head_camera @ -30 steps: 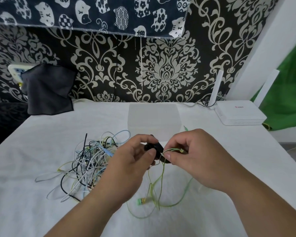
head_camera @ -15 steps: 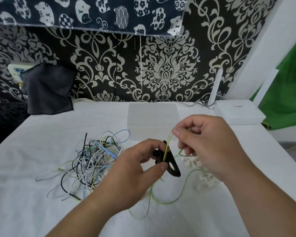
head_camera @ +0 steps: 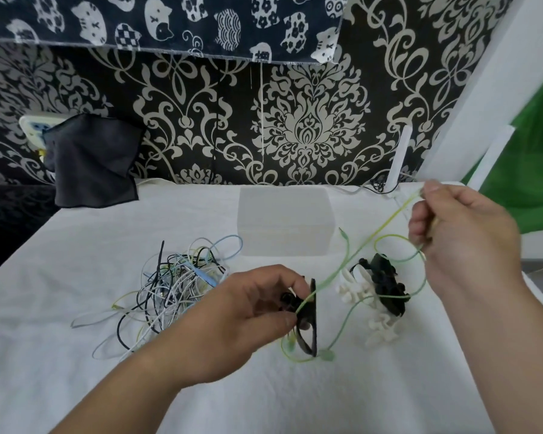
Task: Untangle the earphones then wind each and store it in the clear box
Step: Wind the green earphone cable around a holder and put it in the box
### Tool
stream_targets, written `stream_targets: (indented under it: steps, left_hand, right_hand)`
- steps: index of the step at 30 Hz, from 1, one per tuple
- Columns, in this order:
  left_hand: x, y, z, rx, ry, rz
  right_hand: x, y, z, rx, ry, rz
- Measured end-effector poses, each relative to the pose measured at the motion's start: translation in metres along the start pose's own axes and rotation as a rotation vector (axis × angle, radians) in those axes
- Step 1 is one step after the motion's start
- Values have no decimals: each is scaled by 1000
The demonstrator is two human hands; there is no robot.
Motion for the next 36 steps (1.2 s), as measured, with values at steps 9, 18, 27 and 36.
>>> stream_targets:
  steps: [9,18,27,36]
  left_hand:
    - [20,-3,-13,-26,-282,-190]
    - [13,-1,-15,-53,-179,-180]
    - [14,0,-11,-69,-121,-206]
    - [8,2,-6,-63,126,-154]
  right_hand:
    - [19,19,-20,-181,-8,-155]
    - [-8,-1,-15,252,-757,112]
    - [-46,-58,-20,-117,-528,1190]
    - [-46,-43,-17,-219,-188,706]
Point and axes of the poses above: each hand's wrist, its own y-axis towards the middle knuckle, its own x-axis out of the back of the hand, z = x × y, the point moved 2 cm from there along y, towards the middle knuckle, and after that the axes turned 9 degrees about -y, right-handed, at the moved point
